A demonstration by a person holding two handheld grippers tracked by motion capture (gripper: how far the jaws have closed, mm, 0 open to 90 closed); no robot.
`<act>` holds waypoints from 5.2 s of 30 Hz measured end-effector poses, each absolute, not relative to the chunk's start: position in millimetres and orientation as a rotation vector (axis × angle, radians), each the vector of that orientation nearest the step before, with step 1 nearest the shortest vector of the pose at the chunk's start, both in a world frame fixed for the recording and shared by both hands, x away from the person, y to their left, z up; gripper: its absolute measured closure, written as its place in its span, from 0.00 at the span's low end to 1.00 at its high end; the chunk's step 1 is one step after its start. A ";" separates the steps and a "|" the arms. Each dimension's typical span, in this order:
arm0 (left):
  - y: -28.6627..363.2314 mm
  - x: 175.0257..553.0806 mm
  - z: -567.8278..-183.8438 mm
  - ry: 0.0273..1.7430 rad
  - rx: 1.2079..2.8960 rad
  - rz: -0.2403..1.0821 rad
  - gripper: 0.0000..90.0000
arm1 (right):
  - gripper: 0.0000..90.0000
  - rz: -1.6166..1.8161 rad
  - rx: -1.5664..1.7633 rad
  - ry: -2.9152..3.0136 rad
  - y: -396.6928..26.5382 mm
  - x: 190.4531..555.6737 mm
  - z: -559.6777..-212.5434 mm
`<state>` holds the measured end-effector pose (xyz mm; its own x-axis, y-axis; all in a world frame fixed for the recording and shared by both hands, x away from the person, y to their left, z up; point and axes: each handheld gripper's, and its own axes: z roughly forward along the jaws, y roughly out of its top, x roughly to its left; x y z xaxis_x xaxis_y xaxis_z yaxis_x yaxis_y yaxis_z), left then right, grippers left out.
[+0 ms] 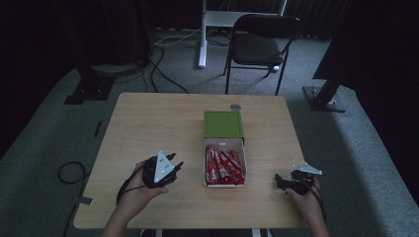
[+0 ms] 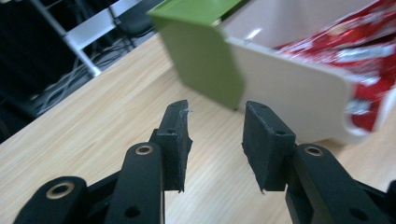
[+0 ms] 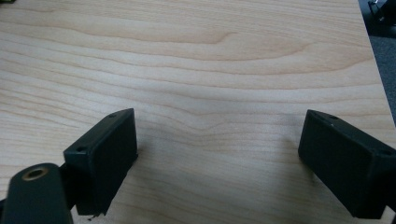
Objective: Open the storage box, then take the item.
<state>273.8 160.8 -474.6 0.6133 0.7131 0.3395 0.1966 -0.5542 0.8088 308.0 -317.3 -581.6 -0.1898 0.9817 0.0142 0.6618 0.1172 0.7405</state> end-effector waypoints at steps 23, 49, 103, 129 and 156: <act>234.5 290.6 -521.5 1.037 2.012 0.773 0.38 | 0.12 0.860 1.590 1.909 -317.0 308.4 -581.6; 276.2 297.8 -564.8 1.392 1.941 0.740 0.02 | 0.12 0.860 1.590 1.909 -317.0 308.4 -581.6; 288.1 312.3 -572.1 1.567 1.906 0.670 0.02 | 0.12 0.875 1.551 1.953 -315.0 310.2 -581.4; 287.6 312.6 -571.9 1.576 1.904 0.673 0.02 | 0.16 1.036 1.541 1.923 -286.0 308.3 -528.4; 287.4 312.6 -571.9 1.572 1.907 0.673 0.02 | 0.30 1.209 1.276 1.990 -219.2 305.6 -457.9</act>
<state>312.6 287.4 -571.9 0.1815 0.9831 0.0227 0.6951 -0.1446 0.7043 305.6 -219.2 -457.9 -0.4489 0.8914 0.0622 0.4660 0.1742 0.8675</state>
